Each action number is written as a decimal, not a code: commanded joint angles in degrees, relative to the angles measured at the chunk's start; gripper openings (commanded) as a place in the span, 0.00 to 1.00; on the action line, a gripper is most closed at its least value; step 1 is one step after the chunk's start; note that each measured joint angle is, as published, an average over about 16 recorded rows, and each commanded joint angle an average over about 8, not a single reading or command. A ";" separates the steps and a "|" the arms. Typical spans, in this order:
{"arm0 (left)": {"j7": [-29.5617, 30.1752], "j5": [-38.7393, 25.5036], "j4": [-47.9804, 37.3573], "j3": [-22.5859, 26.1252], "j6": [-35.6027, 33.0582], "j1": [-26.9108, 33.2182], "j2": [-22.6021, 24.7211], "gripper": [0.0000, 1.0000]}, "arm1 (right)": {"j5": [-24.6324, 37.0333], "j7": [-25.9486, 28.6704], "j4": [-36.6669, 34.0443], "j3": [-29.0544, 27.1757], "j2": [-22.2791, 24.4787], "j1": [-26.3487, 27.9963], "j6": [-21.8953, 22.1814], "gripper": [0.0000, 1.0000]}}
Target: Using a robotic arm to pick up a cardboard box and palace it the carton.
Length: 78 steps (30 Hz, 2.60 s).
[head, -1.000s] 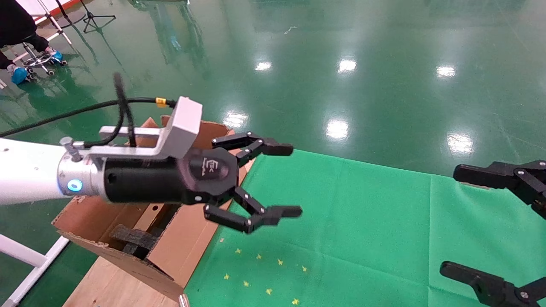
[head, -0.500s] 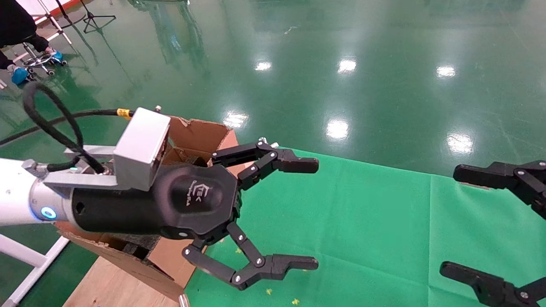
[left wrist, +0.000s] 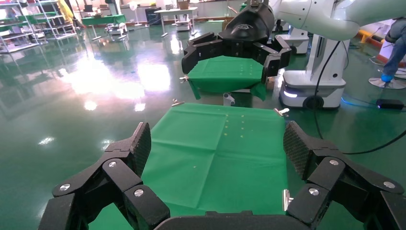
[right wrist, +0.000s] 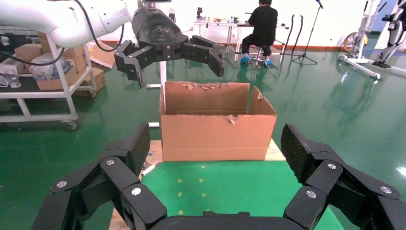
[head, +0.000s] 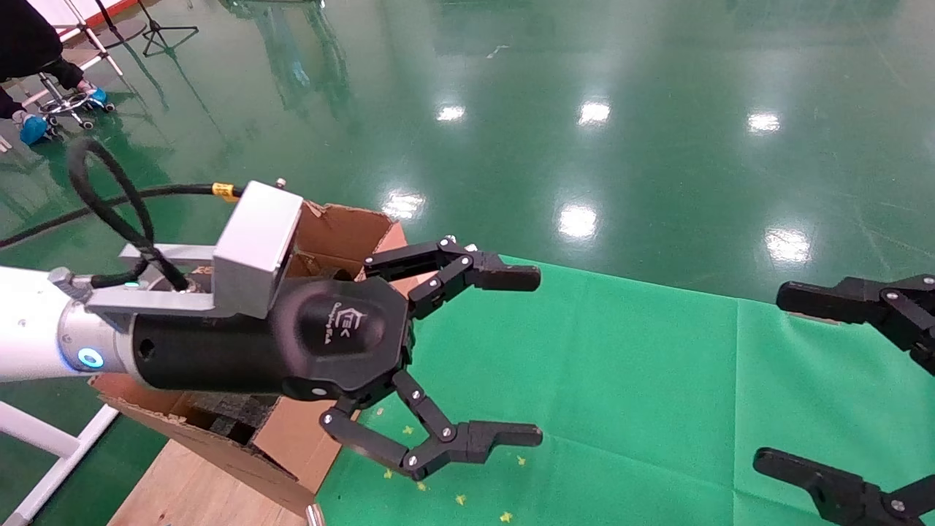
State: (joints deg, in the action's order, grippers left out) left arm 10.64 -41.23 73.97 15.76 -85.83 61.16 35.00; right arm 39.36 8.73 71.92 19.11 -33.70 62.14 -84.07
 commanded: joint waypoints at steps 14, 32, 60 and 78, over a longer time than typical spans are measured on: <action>0.11 -0.57 -0.39 0.23 0.13 0.35 0.01 1.00 | 0.00 0.00 0.00 0.00 0.00 0.00 0.00 1.00; 0.16 -0.71 -0.48 0.31 0.18 0.44 0.01 1.00 | 0.00 0.00 0.00 0.00 0.00 0.00 0.00 1.00; 0.16 -0.78 -0.53 0.33 0.18 0.49 0.01 1.00 | 0.00 0.00 0.00 0.00 0.00 0.00 0.00 1.00; 0.16 -0.78 -0.53 0.33 0.18 0.49 0.01 1.00 | 0.00 0.00 0.00 0.00 0.00 0.00 0.00 1.00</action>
State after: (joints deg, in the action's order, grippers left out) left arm 10.80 -42.01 73.45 16.09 -85.64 61.65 35.01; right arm 39.36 8.73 71.92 19.11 -33.70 62.14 -84.07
